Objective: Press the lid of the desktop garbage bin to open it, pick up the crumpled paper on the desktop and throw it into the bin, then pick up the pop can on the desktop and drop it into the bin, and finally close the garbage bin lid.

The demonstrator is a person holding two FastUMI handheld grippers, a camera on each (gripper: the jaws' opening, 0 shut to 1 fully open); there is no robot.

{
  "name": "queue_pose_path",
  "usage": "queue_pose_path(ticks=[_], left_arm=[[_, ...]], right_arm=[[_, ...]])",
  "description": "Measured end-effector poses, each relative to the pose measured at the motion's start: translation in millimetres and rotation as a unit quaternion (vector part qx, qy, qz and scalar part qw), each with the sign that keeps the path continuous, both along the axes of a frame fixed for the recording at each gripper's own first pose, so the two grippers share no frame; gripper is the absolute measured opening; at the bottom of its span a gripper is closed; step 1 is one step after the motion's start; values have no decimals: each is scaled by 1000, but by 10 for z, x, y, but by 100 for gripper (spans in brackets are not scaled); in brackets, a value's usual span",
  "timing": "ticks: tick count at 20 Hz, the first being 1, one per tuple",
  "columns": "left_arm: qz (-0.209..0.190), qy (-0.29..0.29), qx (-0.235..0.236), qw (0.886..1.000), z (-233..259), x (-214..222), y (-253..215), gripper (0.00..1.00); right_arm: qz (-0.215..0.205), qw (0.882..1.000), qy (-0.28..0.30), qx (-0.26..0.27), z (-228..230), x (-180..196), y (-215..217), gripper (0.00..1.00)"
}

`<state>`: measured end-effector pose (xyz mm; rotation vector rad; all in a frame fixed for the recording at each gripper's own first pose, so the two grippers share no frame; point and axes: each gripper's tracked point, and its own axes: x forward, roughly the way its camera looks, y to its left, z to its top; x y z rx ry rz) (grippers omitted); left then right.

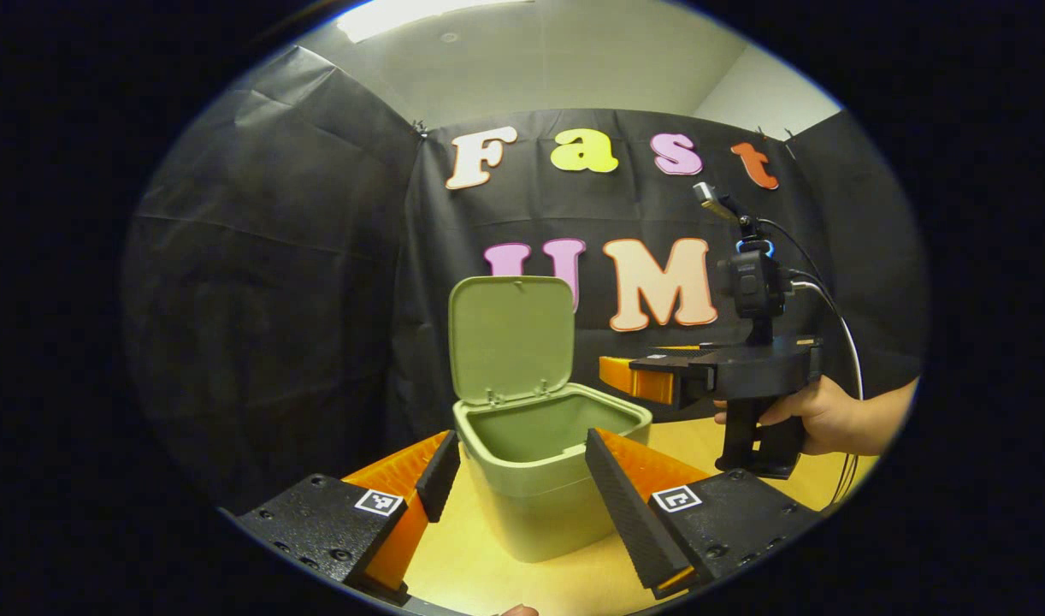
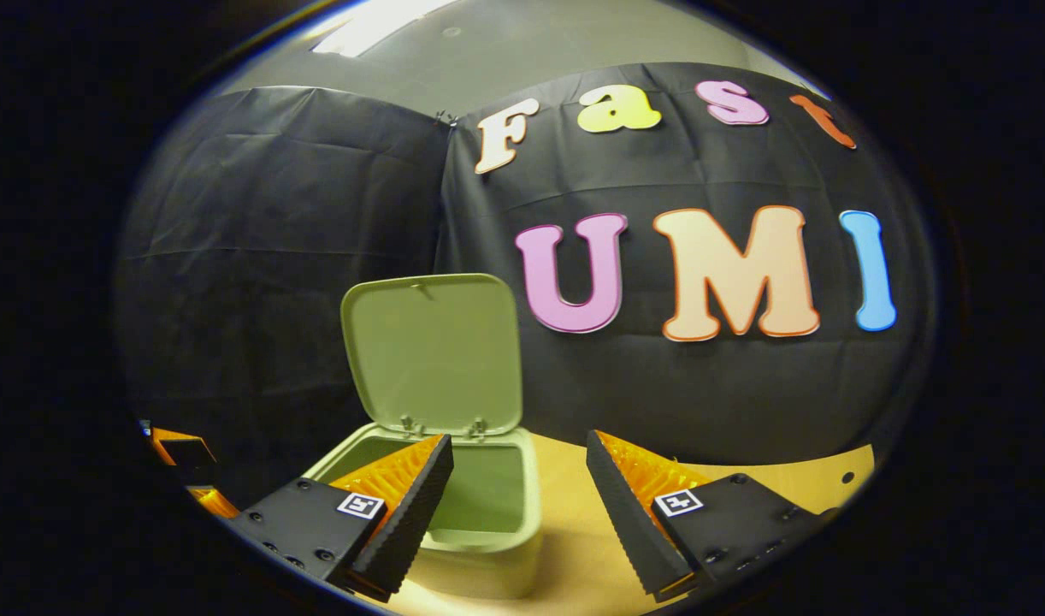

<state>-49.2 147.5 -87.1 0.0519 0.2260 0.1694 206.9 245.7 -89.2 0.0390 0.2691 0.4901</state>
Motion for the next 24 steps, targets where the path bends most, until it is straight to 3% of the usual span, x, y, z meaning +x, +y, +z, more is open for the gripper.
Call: queue_pose_path(ticks=[5, 9, 10, 13, 17, 24], left_arm=[[-74, 15, -28, 997, -242, 254, -589, 90], [-128, 35, -40, 990, -526, 373, -1077, 90], [-142, 40, -43, 988, -606, 389, -1208, 94], [-175, 73, -49, 981, -961, 348, -1534, 90], [-189, 133, -46, 972, -1606, 274, -1791, 91], [-165, 225, -39, 959, -2682, 176, -1825, 91]], right_arm=[[-93, 995, 1, -16, -41, -56, -1167, 98], [-166, 986, 7, -20, -71, -224, -2032, 98], [-180, 983, 9, -19, -69, -294, -2213, 98], [-218, 976, 7, -29, -71, -499, -2720, 98], [-254, 966, 22, -51, -149, -846, -3263, 98], [-333, 937, 8, -108, -2, -1507, -4197, 98]])
